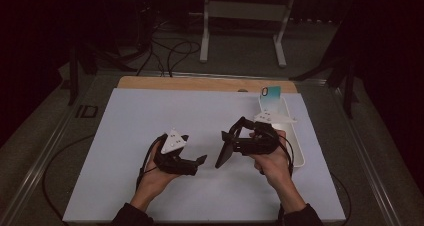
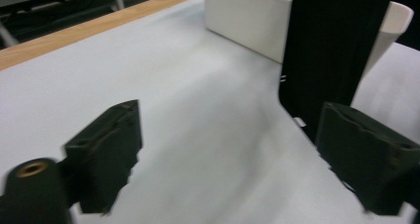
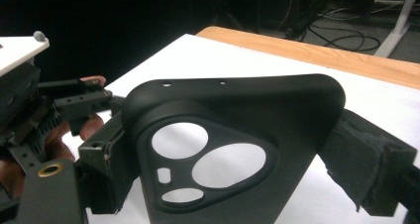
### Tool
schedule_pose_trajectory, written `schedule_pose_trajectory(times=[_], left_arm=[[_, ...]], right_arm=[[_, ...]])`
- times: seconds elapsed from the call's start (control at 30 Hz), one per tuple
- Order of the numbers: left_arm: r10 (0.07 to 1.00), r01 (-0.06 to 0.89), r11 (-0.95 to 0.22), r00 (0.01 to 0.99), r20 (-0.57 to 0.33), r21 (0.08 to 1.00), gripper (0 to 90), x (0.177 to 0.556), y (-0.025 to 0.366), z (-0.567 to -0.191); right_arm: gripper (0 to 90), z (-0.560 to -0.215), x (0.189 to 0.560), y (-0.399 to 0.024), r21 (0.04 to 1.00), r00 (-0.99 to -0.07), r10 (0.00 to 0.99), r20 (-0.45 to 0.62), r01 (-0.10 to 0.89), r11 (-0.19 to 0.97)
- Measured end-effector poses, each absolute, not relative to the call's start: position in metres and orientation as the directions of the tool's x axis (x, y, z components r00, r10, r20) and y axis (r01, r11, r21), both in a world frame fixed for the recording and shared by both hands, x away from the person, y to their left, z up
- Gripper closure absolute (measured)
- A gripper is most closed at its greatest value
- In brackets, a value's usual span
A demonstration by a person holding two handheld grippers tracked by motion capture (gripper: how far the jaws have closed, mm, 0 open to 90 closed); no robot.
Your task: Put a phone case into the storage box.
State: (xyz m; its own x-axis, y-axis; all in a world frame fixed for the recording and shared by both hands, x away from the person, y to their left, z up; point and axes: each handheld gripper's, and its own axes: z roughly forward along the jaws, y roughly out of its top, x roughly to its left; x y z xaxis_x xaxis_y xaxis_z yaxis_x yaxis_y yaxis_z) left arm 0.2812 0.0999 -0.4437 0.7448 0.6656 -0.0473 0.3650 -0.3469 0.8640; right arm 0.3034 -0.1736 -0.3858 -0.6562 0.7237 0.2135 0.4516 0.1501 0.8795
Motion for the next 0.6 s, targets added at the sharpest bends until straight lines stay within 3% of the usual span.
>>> schedule_pose_trajectory(times=[0.13,0.6], left_arm=[[0.686,0.380,-0.342,0.726,-0.049,0.860,1.3,0.282,0.110,-0.444],[0.769,0.381,-0.264,0.637,-0.045,0.886,0.1,0.269,0.161,-0.460]], right_arm=[[15.2,-0.385,0.303,-0.174,0.880,-0.658,0.724,0.210,0.450,0.153],[15.3,-0.382,0.304,-0.177,0.882,-0.653,0.730,0.202,0.445,0.154]])
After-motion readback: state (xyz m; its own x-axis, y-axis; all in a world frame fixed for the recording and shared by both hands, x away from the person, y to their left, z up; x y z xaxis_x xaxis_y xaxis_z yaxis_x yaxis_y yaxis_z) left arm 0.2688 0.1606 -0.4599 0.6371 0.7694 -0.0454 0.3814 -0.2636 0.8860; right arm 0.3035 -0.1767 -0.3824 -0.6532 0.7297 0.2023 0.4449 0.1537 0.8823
